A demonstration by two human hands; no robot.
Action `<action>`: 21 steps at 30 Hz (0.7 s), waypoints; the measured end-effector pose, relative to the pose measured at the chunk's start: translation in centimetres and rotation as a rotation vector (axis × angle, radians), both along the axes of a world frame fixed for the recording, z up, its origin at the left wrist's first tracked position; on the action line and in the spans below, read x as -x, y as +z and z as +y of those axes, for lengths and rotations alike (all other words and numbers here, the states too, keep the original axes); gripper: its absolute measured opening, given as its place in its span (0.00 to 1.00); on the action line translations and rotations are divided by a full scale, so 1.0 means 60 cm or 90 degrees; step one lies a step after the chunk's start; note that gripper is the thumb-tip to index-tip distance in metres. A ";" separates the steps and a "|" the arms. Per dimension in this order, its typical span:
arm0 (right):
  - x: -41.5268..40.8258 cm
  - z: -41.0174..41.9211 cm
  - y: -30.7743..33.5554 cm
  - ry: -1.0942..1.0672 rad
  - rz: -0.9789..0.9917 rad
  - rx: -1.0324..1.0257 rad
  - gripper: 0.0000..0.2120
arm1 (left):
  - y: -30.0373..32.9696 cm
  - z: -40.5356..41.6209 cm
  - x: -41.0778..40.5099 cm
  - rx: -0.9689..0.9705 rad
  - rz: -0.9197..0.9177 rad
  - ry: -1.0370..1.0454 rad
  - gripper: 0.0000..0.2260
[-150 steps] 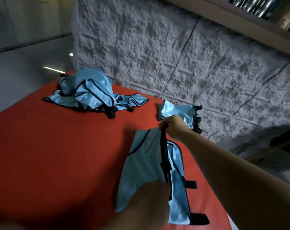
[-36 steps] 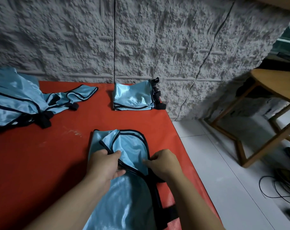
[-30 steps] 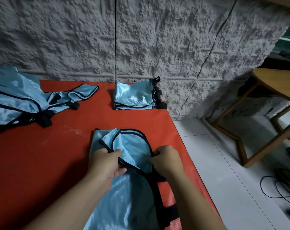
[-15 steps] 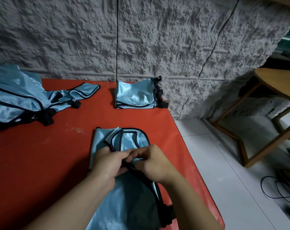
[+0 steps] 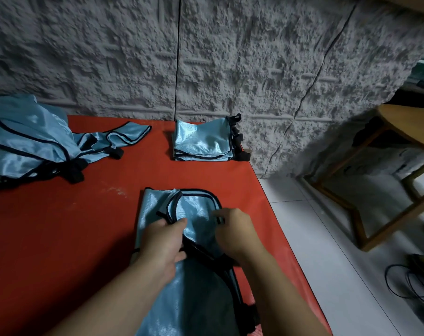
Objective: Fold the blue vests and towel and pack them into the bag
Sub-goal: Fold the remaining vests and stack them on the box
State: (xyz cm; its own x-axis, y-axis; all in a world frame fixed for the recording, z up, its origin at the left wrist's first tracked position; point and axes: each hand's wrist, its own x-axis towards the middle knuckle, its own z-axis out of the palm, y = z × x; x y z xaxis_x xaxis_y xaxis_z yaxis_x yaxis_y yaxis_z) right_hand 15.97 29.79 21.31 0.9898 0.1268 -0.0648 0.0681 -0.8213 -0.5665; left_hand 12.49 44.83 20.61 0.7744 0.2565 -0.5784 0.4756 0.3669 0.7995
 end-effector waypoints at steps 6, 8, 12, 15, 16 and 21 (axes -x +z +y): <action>0.004 0.028 -0.003 0.125 0.048 -0.044 0.24 | 0.009 -0.009 0.000 0.015 -0.008 0.005 0.03; 0.000 0.032 -0.011 0.158 0.093 -0.005 0.26 | 0.011 -0.009 0.000 0.016 -0.003 0.007 0.03; -0.013 0.008 -0.006 0.129 0.093 0.143 0.31 | 0.010 -0.010 0.000 -0.012 -0.005 -0.024 0.07; -0.015 -0.021 -0.004 0.022 0.061 0.021 0.23 | 0.027 -0.018 0.001 0.118 -0.054 -0.161 0.19; -0.018 -0.032 -0.004 -0.056 0.050 -0.033 0.19 | 0.032 -0.022 0.000 0.201 -0.067 -0.199 0.27; -0.003 -0.061 0.007 -0.235 -0.091 -0.136 0.13 | 0.043 -0.017 0.007 0.267 -0.096 -0.172 0.24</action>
State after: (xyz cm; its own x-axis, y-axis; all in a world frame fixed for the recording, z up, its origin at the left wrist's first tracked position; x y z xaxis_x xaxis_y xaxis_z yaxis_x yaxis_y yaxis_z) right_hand 16.16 26.12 21.73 0.9683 -0.2410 0.0654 -0.1174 -0.6705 -0.7326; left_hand 12.09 43.82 23.17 0.8636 -0.1940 -0.4653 0.4885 0.5505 0.6770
